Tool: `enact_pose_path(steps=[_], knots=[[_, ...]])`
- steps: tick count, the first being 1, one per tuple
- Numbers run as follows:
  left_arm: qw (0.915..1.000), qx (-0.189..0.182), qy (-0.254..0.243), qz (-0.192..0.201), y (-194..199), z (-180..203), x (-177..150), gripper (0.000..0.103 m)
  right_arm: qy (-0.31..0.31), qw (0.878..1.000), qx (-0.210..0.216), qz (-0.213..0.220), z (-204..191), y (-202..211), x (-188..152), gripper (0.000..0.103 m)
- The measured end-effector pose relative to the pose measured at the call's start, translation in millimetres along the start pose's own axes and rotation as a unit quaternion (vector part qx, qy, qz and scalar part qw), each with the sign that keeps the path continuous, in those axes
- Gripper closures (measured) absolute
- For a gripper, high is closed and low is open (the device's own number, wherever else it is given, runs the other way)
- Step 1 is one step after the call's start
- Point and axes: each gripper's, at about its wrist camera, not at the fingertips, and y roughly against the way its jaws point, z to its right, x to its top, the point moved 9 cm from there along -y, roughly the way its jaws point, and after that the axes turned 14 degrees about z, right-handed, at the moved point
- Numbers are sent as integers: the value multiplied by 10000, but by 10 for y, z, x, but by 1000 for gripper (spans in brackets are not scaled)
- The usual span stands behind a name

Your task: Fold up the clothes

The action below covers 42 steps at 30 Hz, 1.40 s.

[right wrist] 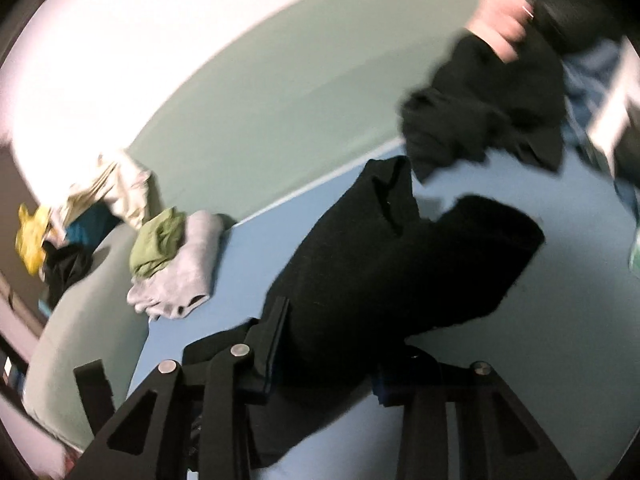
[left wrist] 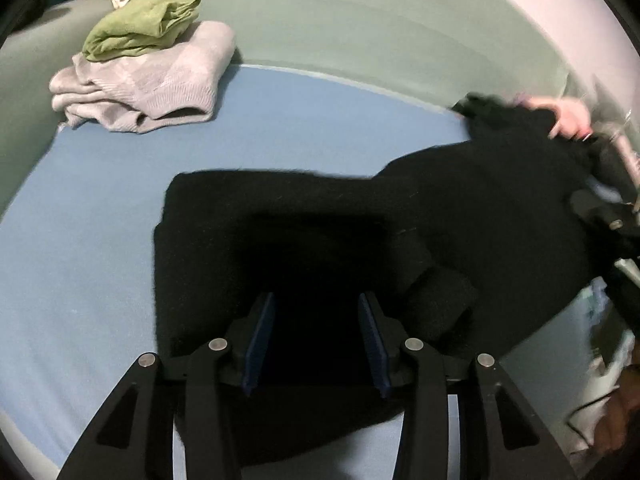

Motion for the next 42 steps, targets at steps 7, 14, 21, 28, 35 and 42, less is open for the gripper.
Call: enact_pose_path(steps=[7,14,21,28,35,42], knots=[[9981,-303,8,-529,-210,140,-164,59,577,9980,249,71,-230,140,24,67],[9883,-847,1175,-486,-82,-62,-126,58,1808,9766,1161,40,-1071,214,-172,68],[9312,-658,3463,926,1100,-1361,68,55,2800,9408,1884,-302,-1641,224,-629,68],[9223,-1046,3459,1367,1368,-1425,324,53,3904,8807,2209,-1522,-1960,-53,-1759,55],[9567,-679,2817,281,626,-889,142,50,2890,8913,2860,-2006,-1956,174,-1640,19],[9539,-220,2990,-103,389,-1001,-139,50,952,9222,3107,-2097,-1532,150,-881,19]])
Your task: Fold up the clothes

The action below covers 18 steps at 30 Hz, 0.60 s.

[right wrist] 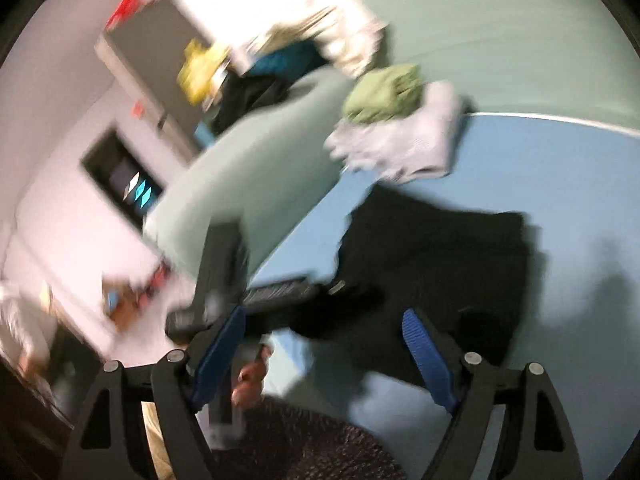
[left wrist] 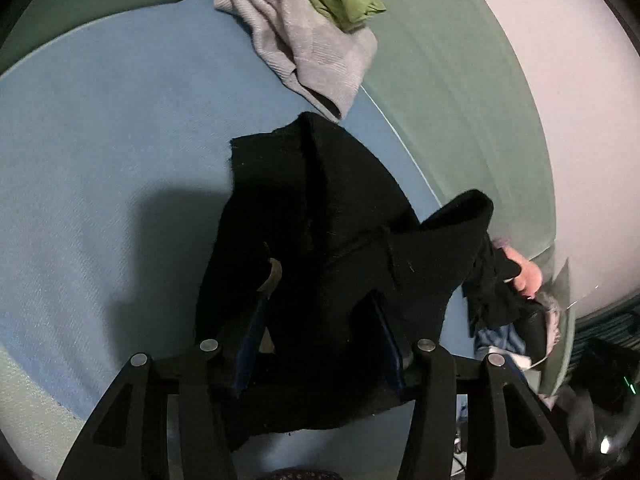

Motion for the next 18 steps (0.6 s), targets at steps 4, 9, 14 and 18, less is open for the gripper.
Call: enact_pose_path(steps=[4,9,14,18], knots=[[9995,267,-187,31,-1,-5,-68,49,56,9983,-573,-24,263,-380,164,38],[9995,312,-14,-20,-46,-95,-126,49,494,9858,-1493,-590,359,-1175,69,56],[9994,334,-44,41,-36,-73,-92,49,403,9624,-2492,-1004,623,-1631,89,57],[9996,211,144,122,-24,-74,-66,49,890,9440,-2915,-1259,646,-1786,38,56]])
